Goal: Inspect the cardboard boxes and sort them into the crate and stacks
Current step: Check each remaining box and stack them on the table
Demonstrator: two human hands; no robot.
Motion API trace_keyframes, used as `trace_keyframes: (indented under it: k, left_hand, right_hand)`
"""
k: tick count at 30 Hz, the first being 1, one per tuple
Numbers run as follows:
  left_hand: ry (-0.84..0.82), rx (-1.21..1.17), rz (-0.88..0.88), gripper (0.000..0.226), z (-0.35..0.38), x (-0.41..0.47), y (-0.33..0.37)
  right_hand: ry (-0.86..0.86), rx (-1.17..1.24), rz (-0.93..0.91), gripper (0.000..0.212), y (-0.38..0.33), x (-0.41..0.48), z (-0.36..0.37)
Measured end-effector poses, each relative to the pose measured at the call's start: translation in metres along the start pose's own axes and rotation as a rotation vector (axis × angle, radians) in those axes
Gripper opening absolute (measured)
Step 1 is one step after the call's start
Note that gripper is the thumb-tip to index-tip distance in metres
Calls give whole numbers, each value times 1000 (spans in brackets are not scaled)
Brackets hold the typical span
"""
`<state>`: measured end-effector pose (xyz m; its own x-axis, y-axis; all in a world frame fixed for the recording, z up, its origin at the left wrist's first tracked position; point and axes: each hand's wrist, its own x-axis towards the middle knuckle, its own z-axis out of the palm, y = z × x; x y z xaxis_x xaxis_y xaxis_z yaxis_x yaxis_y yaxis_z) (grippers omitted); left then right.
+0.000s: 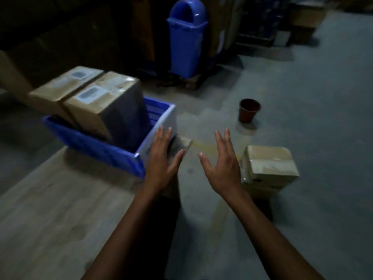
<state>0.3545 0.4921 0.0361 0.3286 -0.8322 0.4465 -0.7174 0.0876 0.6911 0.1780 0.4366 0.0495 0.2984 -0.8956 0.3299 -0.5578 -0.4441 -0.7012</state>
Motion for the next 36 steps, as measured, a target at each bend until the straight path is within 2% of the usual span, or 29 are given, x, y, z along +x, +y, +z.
trace_keyframes:
  k: [8,11,13,17,18,24,29,33,36]
  left_hand:
    - [-291,-41,87,70,134,54,54]
    - [-368,-90,58,65,181,80,63]
    - [-403,-216,-70,59,218,99,62]
    - [-433,-779,-743,46,291,145,56]
    - [-433,-841,-836,46,307,155,53]
    - [-505,-795,-922,48,394,196,31]
    - [-512,-804,-1161,51,455,216,14]
    - [-480,-791,-1326,54,514,218,-3]
    - [-470,-696,-1342,55,558,214,-14]
  right_hand:
    - [135,-41,316,73,102,22,-80]
    - [167,-40,422,71,137,37,-99]
    - [181,-57,495,71,164,51,-107]
    - [194,-86,640,71,221,81,-121]
    - [188,-81,691,71,236,88,-123]
    - [138,146,925,78,319,134,-129]
    - [94,280,1038,94,393,160,-134]
    - [51,350,1105,78,458,178,-148]
    - [-36,349,1172,78,524,183,-151]
